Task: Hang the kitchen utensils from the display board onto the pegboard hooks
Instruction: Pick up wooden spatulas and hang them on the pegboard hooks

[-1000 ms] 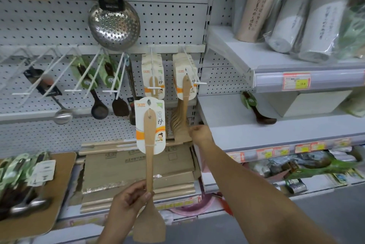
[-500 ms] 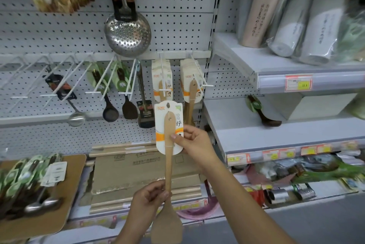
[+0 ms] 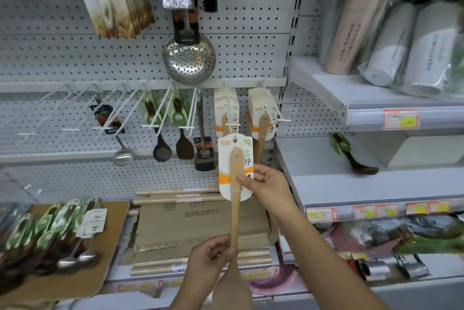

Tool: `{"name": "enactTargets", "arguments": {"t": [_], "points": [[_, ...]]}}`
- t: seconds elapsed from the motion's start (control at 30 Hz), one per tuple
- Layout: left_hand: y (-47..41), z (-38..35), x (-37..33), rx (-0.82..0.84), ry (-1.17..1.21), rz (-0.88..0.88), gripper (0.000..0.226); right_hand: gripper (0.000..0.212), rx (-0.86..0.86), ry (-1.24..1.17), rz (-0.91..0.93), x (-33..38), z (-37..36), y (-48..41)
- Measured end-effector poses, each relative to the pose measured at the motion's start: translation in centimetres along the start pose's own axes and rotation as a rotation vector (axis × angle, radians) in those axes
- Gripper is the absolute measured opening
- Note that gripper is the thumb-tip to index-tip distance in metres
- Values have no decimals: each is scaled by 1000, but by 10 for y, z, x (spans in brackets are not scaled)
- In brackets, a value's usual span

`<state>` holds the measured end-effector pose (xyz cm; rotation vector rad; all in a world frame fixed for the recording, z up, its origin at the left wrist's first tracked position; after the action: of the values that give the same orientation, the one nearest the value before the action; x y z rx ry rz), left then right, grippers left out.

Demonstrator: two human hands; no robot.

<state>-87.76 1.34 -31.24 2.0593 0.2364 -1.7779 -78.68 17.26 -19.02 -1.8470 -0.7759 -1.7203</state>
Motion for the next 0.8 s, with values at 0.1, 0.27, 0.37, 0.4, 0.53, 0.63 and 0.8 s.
{"name": "enactTargets", "arguments": {"t": [0.1, 0.27, 0.37, 0.4, 0.53, 0.63, 0.8], "points": [[-2, 0, -2, 1, 29, 8, 23, 22, -15, 10, 1, 0, 0, -4], [-8, 0, -6, 1, 12, 11, 25, 21, -19, 22, -17, -2, 1, -19], [-14, 3, -8, -20, -29, 0, 25, 20, -23, 11, -41, -3, 1, -29], [-17, 3, -8, -25, -36, -4, 25, 19, -22, 13, -44, -3, 1, -32], [-28, 6, -7, -30, -47, 4, 25, 16, -41, 21, -58, -7, 2, -45], [-36, 6, -8, -21, -25, 7, 25, 16, -62, 24, -73, -13, 5, -55], [-50, 4, -7, -5, 49, 11, 20, 19, -104, 4, -82, -19, 8, -72]]}}
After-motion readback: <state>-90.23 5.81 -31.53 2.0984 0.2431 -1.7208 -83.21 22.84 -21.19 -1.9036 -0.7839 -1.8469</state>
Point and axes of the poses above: each hand's wrist, its own y-axis away from the middle knuckle, its own z-axis out of the back of the hand, x = y × z, the point moved 2 cm from there along -y, towards the middle knuckle, and after that the axes turned 9 degrees about x, right-handed, at the moved point
